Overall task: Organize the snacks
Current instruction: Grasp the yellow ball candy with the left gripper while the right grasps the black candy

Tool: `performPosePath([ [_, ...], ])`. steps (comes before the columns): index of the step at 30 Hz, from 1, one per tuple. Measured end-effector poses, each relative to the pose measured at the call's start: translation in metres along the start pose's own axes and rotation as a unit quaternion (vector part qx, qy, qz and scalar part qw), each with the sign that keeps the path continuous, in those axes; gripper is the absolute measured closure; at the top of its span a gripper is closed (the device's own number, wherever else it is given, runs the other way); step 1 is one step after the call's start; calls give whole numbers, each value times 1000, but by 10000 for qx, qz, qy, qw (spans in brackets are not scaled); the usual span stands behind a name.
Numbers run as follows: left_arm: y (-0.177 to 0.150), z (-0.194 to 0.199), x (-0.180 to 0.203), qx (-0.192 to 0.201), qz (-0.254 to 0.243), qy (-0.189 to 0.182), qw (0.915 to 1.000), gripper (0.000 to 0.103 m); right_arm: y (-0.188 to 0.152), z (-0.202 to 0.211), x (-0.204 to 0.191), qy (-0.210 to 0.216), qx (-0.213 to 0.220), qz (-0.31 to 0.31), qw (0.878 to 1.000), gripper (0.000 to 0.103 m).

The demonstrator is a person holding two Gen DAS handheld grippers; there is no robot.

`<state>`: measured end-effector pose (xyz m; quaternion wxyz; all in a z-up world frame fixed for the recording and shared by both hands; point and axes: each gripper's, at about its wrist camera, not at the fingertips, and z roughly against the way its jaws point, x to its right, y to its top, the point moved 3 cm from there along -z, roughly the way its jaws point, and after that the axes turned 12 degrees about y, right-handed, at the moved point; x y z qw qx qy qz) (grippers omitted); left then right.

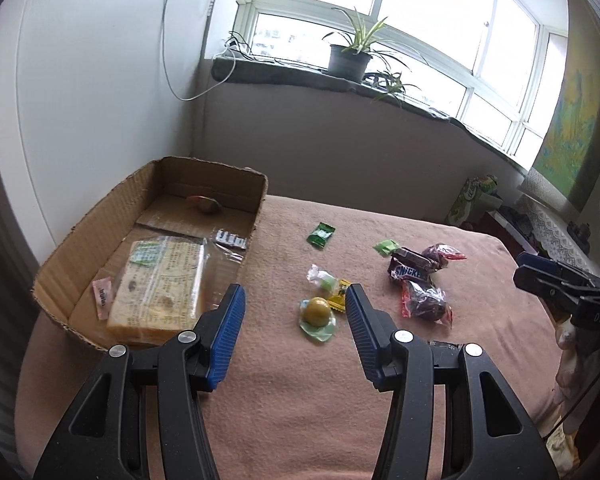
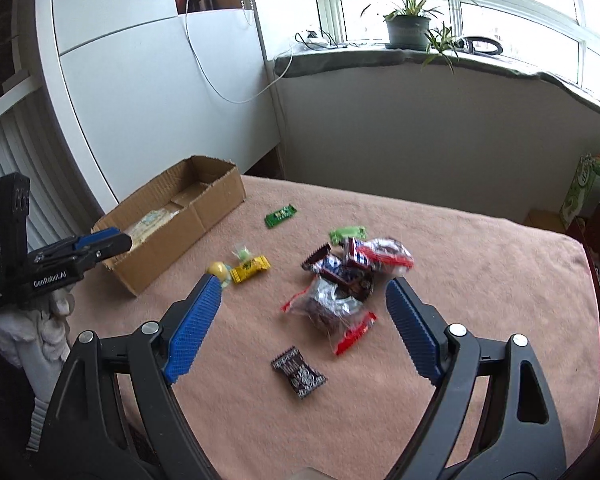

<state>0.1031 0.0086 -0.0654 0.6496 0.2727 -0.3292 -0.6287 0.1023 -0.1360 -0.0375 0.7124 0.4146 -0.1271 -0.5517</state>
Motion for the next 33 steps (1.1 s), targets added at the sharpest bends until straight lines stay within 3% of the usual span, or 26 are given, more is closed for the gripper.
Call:
performPosePath([
  [5,-9,-10,24,-155,-203,-166,9995,52,-38,-11,7,79,-386,27,9992,16],
  [10,-17,-26,43,-312,-469,-205,9982,53,-58,-27,6,213,-671,106,9975,31],
  [17,-22,-52,50,-488,-565,-68,9972,71,-64,-46,5,262,-939,298,9948,47],
  [28,-25,-88,56,-725,-745,240,9943,75,-69,-66,12,347,-1190,387,9915,52],
  [33,-26,-97,58,-764,-838,328,9930,75,-70,-74,11,400,-1317,463,9894,59],
])
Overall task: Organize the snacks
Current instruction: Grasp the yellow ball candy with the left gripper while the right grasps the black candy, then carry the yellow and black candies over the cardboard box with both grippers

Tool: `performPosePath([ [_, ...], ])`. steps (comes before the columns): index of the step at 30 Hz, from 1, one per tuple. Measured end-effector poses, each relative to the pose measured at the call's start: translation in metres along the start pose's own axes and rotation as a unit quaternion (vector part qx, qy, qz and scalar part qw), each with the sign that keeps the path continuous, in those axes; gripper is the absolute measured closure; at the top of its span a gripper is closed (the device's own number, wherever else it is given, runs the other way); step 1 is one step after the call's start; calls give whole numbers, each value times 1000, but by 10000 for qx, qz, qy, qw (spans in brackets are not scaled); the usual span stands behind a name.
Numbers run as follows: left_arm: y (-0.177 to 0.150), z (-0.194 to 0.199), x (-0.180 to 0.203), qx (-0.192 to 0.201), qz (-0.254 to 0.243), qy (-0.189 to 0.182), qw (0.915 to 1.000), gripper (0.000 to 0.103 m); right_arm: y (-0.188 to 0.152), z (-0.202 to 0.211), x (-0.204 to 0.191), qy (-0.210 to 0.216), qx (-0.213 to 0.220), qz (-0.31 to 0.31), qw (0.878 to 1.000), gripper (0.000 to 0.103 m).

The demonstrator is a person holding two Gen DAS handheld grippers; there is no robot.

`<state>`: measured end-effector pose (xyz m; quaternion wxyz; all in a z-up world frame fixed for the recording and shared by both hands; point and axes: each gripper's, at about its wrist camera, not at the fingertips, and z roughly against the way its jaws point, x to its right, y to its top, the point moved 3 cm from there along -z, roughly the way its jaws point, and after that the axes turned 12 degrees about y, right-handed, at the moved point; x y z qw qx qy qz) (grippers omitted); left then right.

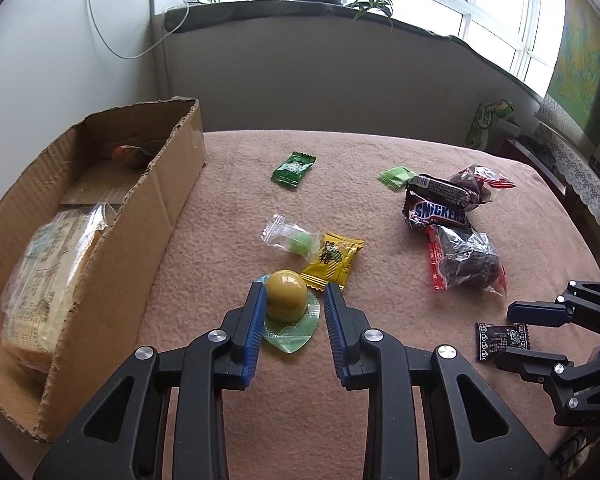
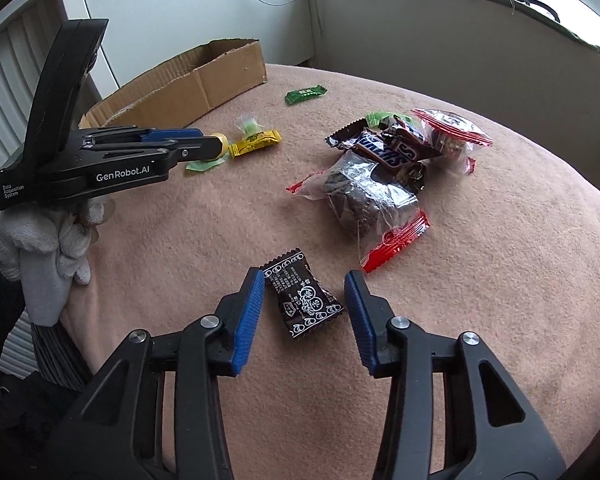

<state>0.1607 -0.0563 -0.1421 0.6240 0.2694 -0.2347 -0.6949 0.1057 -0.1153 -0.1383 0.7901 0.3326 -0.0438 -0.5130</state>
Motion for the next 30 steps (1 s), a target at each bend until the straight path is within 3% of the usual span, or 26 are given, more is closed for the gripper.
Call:
performPosePath([
  [6,-1,-10,-3,-121,41,33,9999,79,2,-6,-2,-40,-94,119,9999,61],
  [10,0,-11,-5,-125,58,20,9999,80,2,-6,-4,-176,-166,235,9994,76],
  [12,0,-11,-5,-119,55,20,9999,80,1,-5,-3,-176,-185,257,9993,78],
  [30,1,24,-8,211,123,-83,9997,81,2,20,-9,-140,183,156,9996,79],
])
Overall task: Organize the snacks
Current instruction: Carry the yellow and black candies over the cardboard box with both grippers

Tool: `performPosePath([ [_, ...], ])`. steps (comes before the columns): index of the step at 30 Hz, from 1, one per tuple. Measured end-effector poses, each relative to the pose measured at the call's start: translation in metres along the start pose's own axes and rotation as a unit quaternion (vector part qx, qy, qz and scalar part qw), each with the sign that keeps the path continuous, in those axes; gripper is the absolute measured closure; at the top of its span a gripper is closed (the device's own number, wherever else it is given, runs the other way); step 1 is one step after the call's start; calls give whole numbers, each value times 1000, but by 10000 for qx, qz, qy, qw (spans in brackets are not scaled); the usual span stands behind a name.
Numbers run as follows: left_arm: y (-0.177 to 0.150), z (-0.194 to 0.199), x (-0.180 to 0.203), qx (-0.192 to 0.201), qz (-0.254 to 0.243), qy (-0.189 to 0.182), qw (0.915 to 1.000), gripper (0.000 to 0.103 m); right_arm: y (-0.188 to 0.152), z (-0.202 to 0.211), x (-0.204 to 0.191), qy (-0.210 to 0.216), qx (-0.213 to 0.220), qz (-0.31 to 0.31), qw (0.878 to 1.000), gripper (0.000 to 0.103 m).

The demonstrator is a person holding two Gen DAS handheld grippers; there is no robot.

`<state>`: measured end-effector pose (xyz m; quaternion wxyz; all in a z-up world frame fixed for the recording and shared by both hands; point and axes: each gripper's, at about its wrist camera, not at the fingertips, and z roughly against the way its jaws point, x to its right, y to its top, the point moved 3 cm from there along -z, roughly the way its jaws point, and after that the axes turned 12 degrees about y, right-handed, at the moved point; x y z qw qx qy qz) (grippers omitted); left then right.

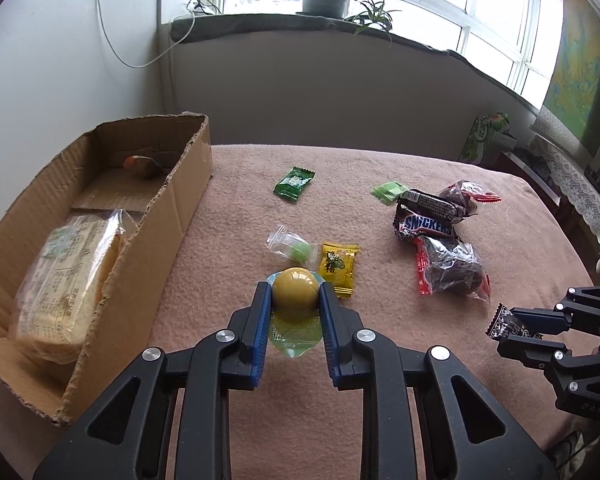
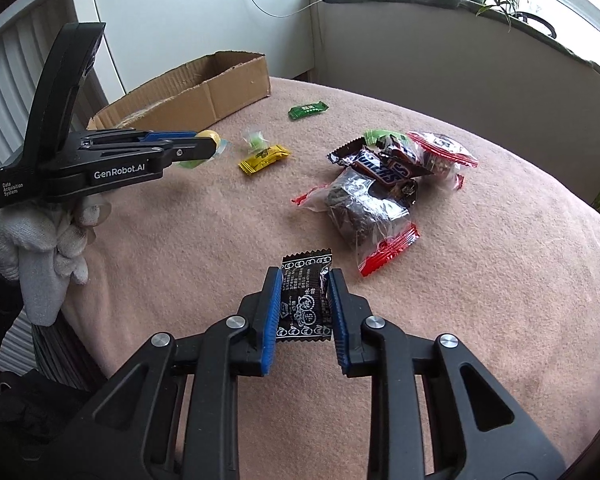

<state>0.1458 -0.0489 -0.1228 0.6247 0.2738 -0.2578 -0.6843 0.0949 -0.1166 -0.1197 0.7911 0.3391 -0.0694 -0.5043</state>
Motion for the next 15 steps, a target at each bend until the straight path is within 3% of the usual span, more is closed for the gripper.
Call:
performPosePath([
  [15,11,50,-34,496,393,-42,9980,81,41,22,-33,11,418,282,9987,79],
])
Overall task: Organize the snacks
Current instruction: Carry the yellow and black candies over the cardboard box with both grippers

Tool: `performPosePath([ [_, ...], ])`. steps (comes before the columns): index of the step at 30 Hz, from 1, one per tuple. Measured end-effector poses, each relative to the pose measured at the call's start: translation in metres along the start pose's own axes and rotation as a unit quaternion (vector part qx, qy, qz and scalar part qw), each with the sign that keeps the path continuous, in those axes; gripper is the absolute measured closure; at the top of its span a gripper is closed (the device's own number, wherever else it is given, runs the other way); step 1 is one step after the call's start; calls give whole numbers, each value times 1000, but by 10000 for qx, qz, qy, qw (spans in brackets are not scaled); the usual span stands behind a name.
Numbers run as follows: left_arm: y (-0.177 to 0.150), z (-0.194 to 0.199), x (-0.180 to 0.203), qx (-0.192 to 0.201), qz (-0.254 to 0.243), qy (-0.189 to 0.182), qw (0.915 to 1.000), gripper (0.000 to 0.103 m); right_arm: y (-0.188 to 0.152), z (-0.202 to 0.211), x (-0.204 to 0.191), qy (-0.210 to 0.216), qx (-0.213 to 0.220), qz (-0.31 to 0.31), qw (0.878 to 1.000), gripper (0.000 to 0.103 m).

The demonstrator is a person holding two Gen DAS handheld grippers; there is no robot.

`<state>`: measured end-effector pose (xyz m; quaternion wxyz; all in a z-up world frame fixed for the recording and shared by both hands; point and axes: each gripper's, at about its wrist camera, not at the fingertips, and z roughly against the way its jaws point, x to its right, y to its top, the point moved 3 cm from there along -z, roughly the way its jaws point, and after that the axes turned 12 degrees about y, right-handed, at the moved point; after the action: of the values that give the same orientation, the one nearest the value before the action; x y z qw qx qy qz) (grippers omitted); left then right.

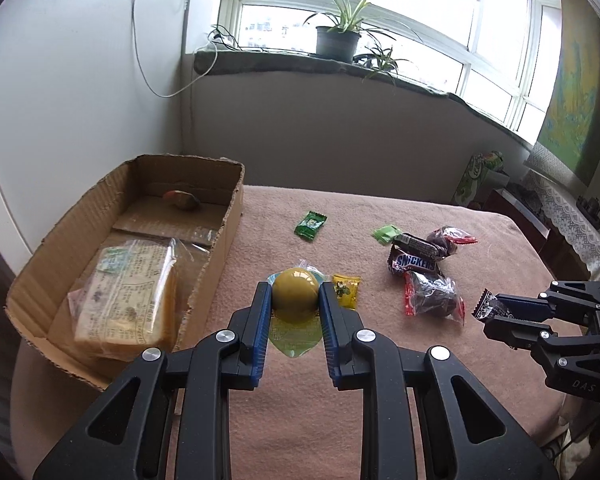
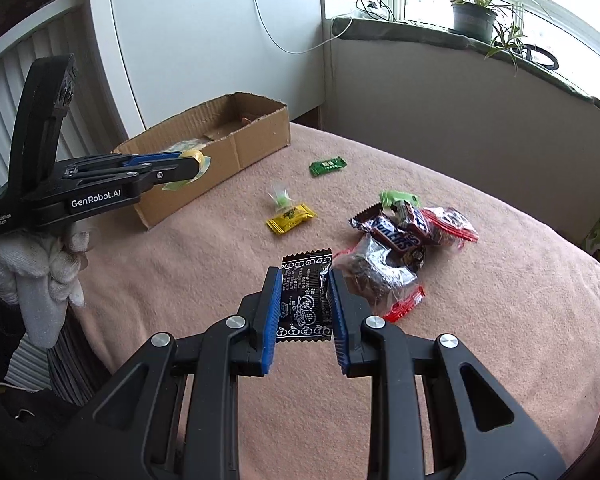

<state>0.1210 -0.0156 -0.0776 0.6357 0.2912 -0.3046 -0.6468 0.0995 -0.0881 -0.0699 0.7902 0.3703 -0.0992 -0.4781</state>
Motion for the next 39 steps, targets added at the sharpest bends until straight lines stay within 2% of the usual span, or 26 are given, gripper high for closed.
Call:
performPosePath([
  [11,8,24,-48,285,337,277,9986,81,58,-8,-29,168,311,278,9990,79],
  [20,9,29,-85,378,614,463,9963,81,112,-28,-58,362,509,507,9968,79],
  [31,7,25,-124,403,879,670,9931,81,163,-73,-89,495,421,745,9951,79],
  [39,5,15,-145,346,975,772,9916,81,183,-112,-93,640,244,567,9960,79],
])
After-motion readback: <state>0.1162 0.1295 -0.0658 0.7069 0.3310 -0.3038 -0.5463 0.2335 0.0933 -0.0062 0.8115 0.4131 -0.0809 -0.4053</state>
